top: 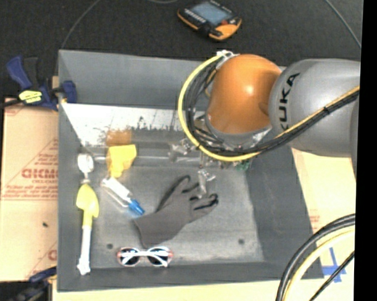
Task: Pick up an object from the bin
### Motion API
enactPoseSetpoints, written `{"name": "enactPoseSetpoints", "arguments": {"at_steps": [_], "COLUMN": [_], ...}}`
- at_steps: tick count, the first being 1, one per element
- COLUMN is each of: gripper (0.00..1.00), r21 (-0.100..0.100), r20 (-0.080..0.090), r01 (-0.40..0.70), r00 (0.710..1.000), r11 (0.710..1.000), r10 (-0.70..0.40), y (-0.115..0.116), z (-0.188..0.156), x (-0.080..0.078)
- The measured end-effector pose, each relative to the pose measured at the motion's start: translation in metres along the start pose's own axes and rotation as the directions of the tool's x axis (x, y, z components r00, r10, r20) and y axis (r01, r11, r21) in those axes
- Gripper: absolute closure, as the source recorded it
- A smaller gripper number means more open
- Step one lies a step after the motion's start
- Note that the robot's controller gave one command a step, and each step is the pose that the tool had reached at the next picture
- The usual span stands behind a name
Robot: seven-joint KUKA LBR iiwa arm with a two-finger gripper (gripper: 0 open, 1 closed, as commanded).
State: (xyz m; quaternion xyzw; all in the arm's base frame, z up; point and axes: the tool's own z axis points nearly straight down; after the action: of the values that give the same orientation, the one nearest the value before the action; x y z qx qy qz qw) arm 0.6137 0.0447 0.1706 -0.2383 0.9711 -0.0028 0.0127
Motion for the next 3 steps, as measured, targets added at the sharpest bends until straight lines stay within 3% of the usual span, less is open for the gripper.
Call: {"name": "enactPoseSetpoints", "arguments": {"at_steps": [1, 2, 3], "gripper": [0.0, 1.0, 1.0], "r21": [-0.002, 0.003, 0.002], "r20": [0.001, 0.008, 0.008], "r01": [-0.149, 0.227, 0.226], "r00": [0.989, 0.974, 0.974], "r11": [0.989, 0.974, 0.974], "r10": [0.149, -0.227, -0.226], "y": [0.008, -0.003, -0.003], "z": [0.052, 0.05, 0.05], "x": [0.025, -0.015, -0.015]}}
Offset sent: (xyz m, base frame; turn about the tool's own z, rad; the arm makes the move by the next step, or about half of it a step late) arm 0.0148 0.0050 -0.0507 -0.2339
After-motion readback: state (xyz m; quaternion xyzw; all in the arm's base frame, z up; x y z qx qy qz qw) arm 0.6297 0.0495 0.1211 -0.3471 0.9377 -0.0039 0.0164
